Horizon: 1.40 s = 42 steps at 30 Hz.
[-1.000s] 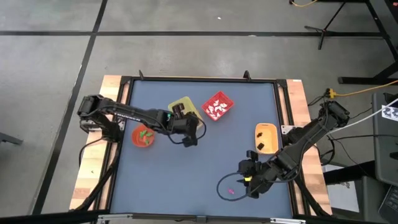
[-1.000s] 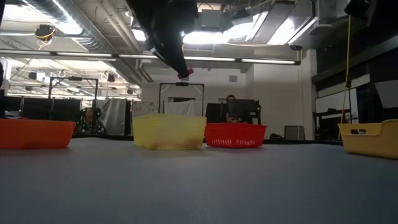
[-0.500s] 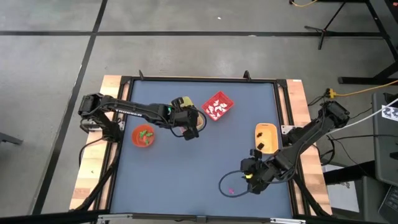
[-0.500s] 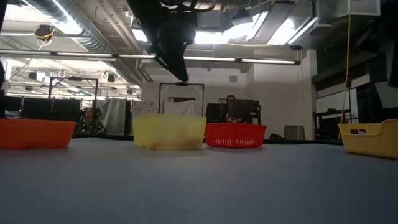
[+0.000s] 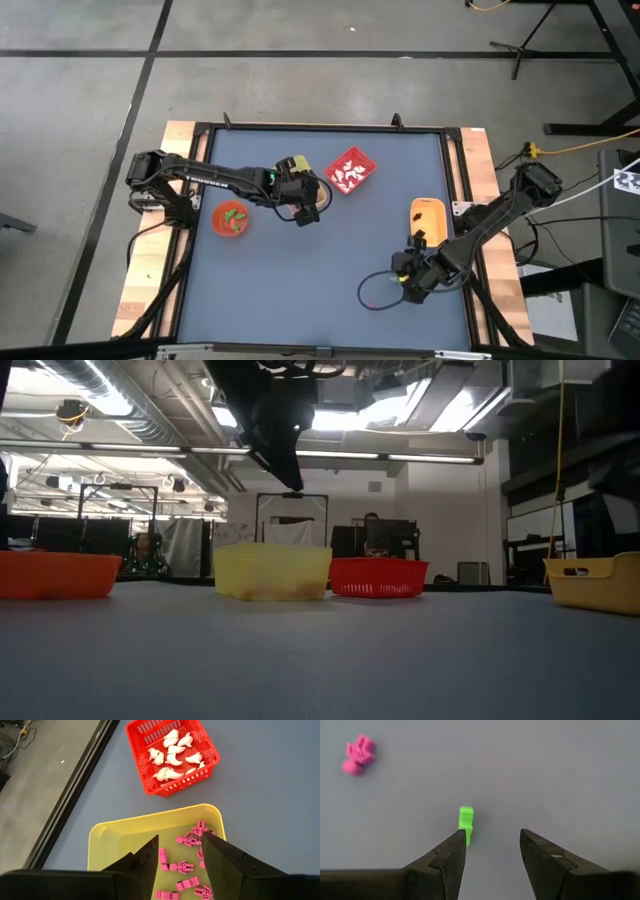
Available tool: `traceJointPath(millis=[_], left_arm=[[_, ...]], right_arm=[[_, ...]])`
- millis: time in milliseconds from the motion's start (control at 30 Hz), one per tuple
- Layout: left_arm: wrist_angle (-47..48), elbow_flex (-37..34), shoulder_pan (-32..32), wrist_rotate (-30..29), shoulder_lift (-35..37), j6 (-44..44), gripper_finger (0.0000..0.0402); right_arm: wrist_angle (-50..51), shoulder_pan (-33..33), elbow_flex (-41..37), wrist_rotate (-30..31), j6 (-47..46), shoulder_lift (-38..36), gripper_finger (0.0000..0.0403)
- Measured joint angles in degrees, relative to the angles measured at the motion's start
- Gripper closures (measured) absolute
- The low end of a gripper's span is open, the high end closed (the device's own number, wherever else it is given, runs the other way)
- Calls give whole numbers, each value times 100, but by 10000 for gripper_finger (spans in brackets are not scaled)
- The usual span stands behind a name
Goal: Sort Halloween decoration
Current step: Put the green skeleton toy into the orange bin
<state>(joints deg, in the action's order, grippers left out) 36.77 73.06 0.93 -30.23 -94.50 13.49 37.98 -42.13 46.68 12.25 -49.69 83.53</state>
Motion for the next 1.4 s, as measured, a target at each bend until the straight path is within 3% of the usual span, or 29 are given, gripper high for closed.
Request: traceJointPath(millis=[233,433,1400], left_arm=[[-2,0,0,10,0,3,267],[-2,0,0,10,0,5,267],[-2,0,2,16,0,3,267]], right_arm=[[-1060,0,-493,-483,5,1,217],[-1437,0,-596,-365,33,2,217],[-1443,0,-641,-220,68,155,217]])
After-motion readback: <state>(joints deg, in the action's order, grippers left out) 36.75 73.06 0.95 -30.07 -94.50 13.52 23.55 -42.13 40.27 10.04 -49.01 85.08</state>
